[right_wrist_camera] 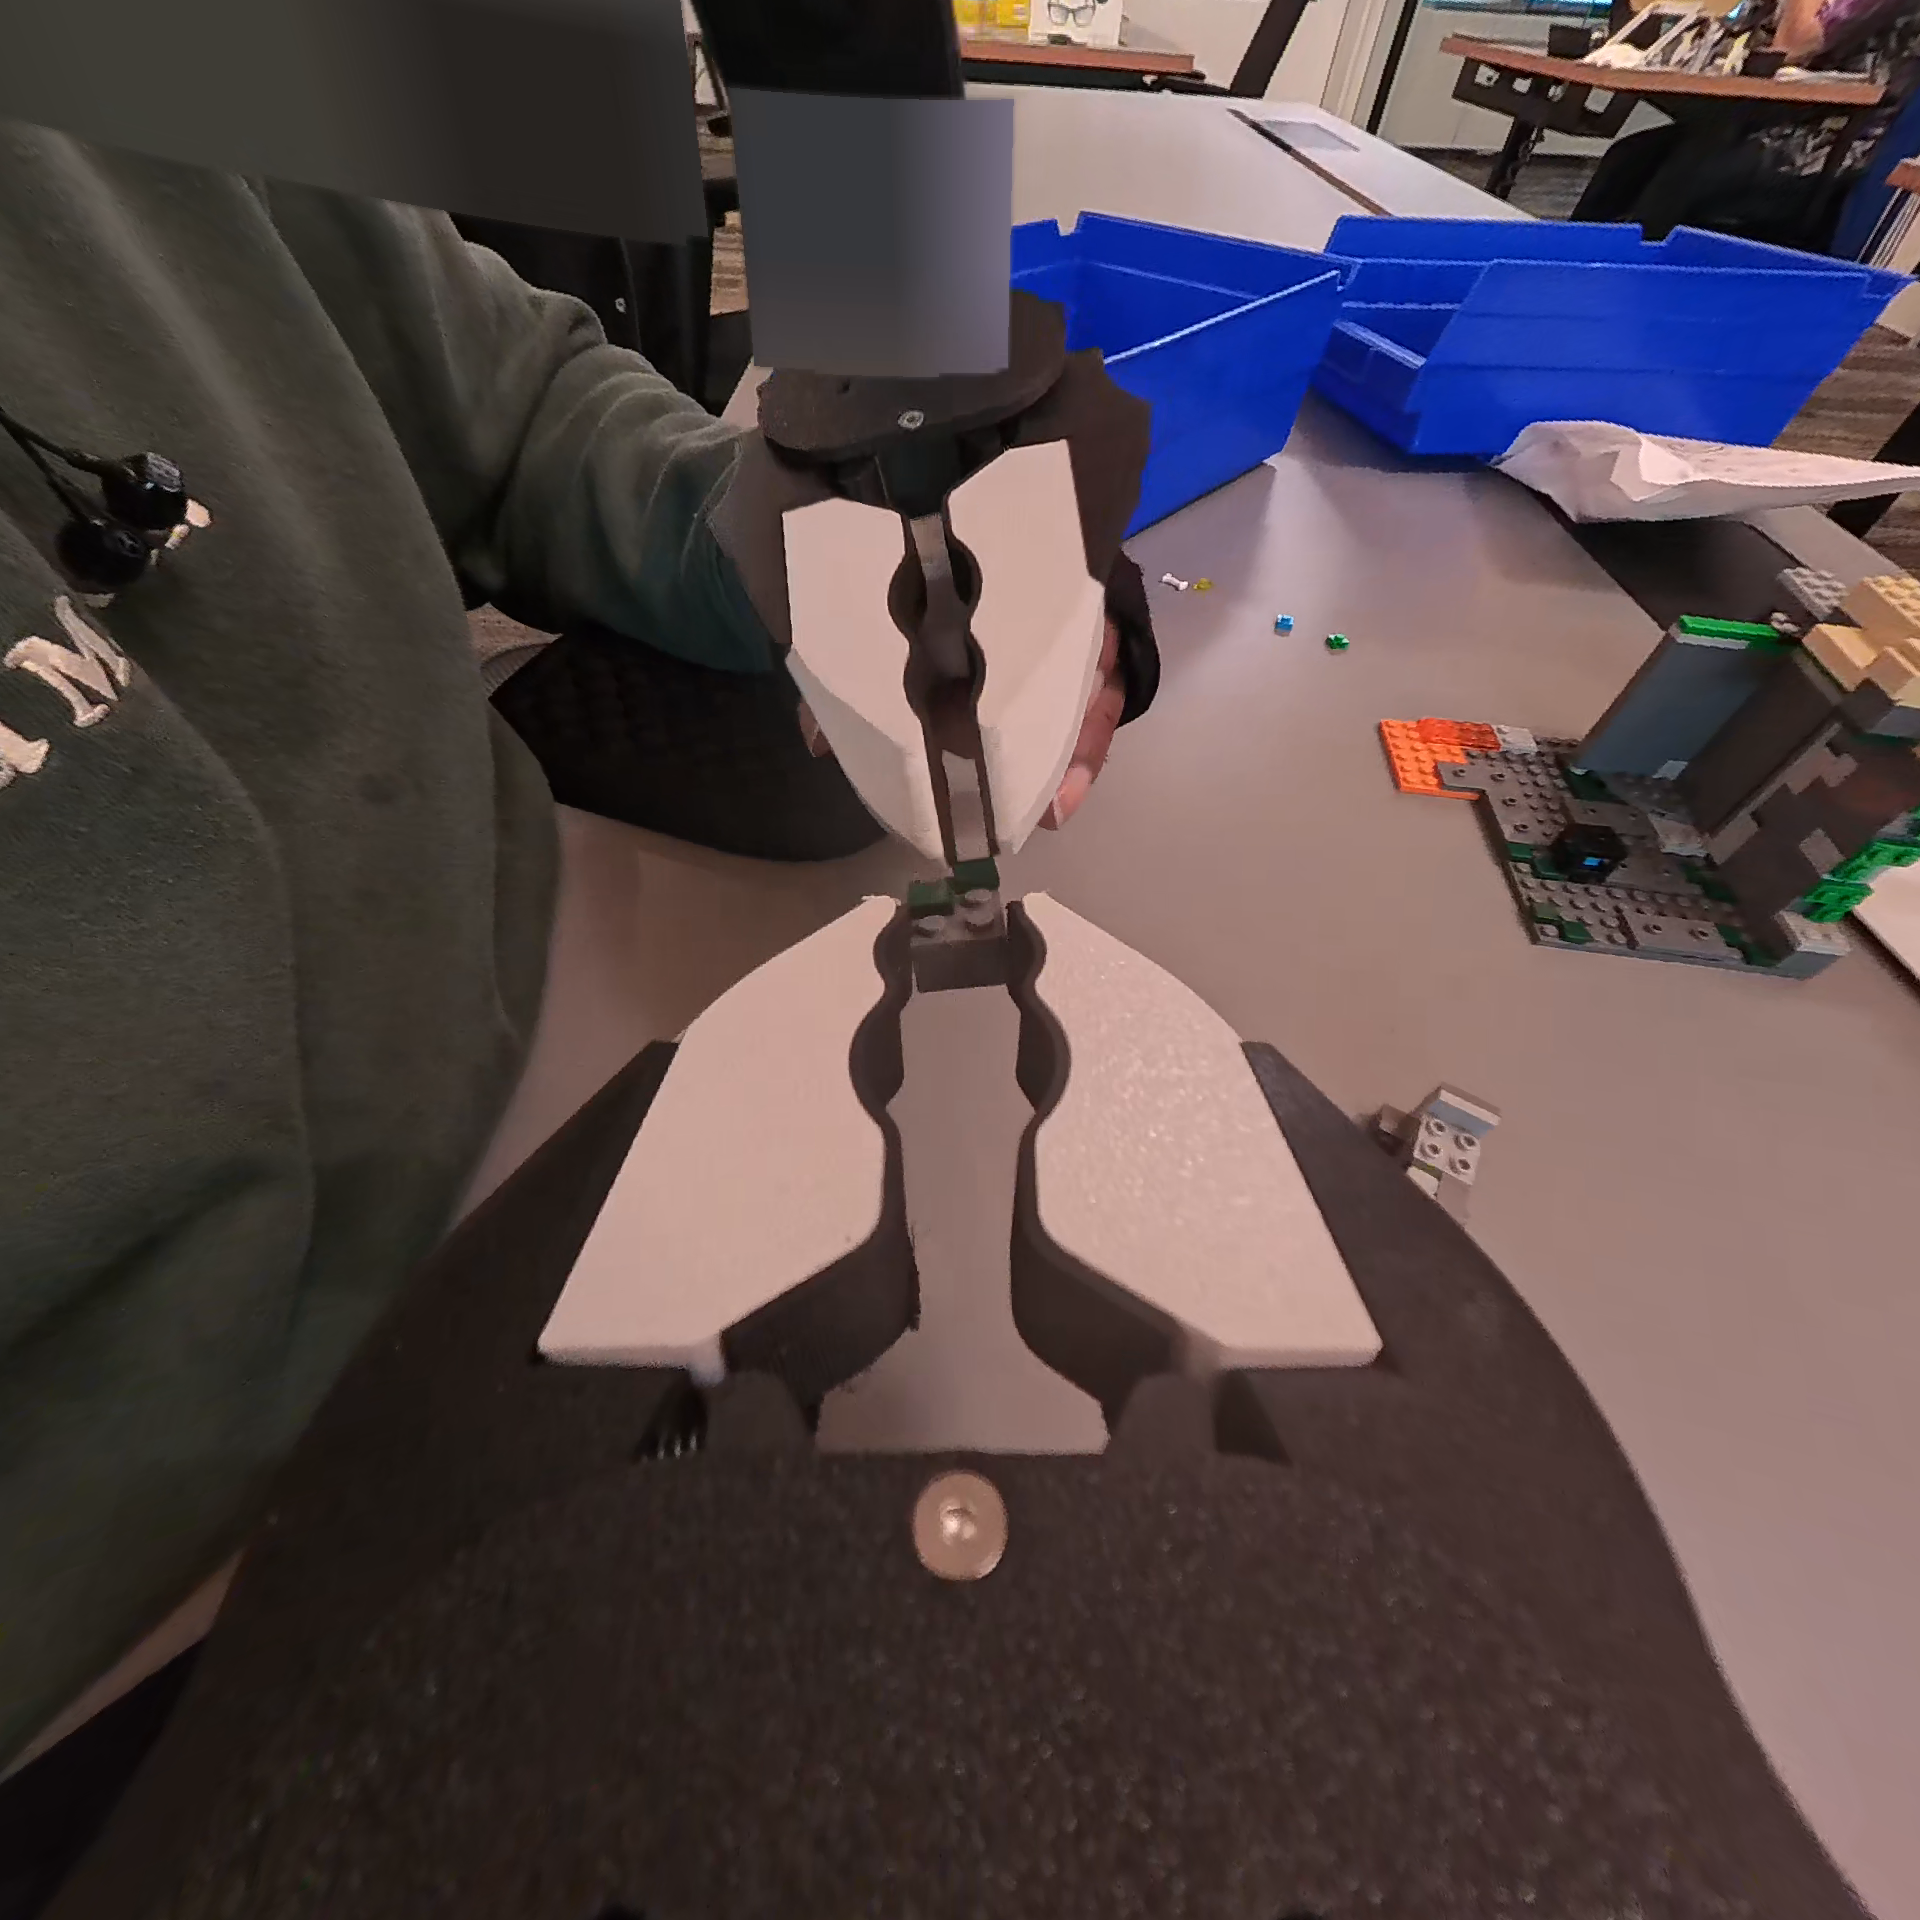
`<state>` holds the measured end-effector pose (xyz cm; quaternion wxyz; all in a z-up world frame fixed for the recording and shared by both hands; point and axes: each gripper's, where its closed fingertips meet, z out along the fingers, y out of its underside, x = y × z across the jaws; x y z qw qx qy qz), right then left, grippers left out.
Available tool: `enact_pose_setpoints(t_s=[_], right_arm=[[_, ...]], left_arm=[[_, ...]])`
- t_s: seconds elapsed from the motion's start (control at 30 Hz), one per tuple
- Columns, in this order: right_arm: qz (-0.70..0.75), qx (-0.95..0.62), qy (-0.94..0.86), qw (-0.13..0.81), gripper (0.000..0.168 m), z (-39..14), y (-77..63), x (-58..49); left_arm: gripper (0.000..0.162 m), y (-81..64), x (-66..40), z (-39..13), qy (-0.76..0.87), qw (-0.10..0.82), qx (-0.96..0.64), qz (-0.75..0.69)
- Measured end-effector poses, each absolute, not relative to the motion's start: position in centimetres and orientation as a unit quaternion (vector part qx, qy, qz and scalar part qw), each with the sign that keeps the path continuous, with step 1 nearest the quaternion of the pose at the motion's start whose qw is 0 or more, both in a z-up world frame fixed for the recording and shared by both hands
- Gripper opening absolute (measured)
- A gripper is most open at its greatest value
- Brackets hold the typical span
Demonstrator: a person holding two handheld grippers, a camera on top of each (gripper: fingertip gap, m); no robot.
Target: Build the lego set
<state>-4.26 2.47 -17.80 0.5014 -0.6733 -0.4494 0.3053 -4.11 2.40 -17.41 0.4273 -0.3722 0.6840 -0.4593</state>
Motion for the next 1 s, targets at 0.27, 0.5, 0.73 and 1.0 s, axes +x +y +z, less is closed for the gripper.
enact_pose_setpoints(t_s=[0.27,0.5,0.73,1.0], right_arm=[[0.305,-0.662,-0.456,0.51,0.016,-17.6,2.2,-4.3],[0.286,-0.643,-0.473,0.531,0.016,-17.3,2.0,-4.5],[0.296,-0.614,-0.502,0.532,0.016,-17.0,0.8,-5.0],[0.324,-0.592,-0.527,0.518,0.016,-16.9,-0.1,-5.7]], left_arm=[[0.01,2.3,-4.1,-17.2,0.676,0.418,-0.377,-0.475],[0.009,1.8,-4.3,-16.9,0.669,0.396,-0.378,-0.502],[0.005,0.6,-4.7,-17.1,0.69,0.373,-0.358,-0.507],[0.0,-0.8,-5.1,-16.8,0.709,0.381,-0.322,-0.498]])
